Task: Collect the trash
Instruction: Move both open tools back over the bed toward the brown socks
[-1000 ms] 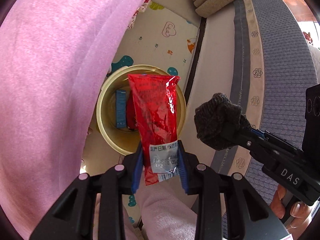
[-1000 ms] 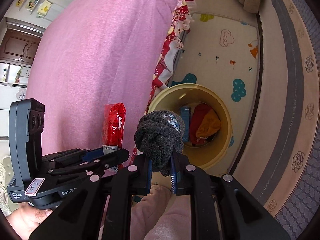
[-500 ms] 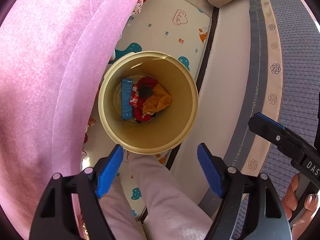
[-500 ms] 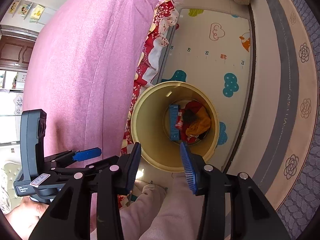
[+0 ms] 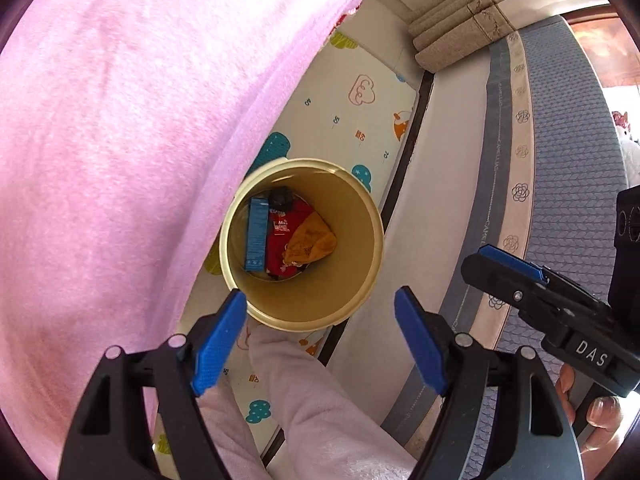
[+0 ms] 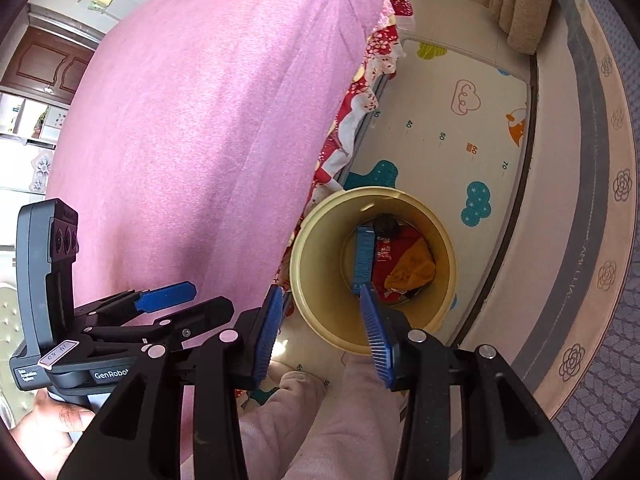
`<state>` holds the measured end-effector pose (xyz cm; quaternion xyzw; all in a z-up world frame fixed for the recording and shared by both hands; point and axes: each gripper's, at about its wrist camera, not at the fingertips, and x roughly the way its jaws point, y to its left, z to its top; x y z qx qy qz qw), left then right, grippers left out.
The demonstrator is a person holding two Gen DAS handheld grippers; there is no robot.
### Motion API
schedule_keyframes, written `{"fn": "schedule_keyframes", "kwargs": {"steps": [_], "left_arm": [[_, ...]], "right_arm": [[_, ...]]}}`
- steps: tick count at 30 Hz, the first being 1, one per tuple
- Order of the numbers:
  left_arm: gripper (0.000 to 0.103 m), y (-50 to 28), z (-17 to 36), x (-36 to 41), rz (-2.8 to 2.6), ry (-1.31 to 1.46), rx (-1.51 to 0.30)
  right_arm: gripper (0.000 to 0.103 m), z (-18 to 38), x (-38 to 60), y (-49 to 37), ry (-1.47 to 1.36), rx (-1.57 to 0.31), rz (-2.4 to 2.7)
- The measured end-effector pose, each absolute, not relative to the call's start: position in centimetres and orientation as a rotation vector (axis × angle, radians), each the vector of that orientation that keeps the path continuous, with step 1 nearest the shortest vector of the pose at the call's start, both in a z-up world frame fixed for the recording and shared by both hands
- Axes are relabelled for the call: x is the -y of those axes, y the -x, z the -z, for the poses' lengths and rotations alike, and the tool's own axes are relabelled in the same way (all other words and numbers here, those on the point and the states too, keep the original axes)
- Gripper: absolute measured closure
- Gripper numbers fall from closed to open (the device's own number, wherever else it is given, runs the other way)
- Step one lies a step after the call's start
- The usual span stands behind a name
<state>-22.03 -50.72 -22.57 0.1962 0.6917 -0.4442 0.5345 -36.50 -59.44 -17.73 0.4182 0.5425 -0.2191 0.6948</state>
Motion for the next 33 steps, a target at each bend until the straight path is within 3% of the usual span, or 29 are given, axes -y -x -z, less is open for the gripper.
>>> {"fn": "schedule_keyframes", "kwargs": {"steps": [8, 26, 33], "left_arm": [[0.027, 15.9, 19.4, 44.0, 0.984, -0.338, -1.590], [0.026, -3.0, 15.2, 15.6, 0.535, 0.001, -1.482], [0.026, -8.6, 14.0, 8.2, 0.381, 0.145, -1.427]], "right_arm": [[0.062, 14.6, 54.6, 27.8, -0.830, -1.216, 0.367], [0.062, 11.5, 33.0, 3.4, -0.551, -1.229, -0.031], [0.062, 11.1, 27.7, -4.2, -0.463, -1.246, -0.146]]}}
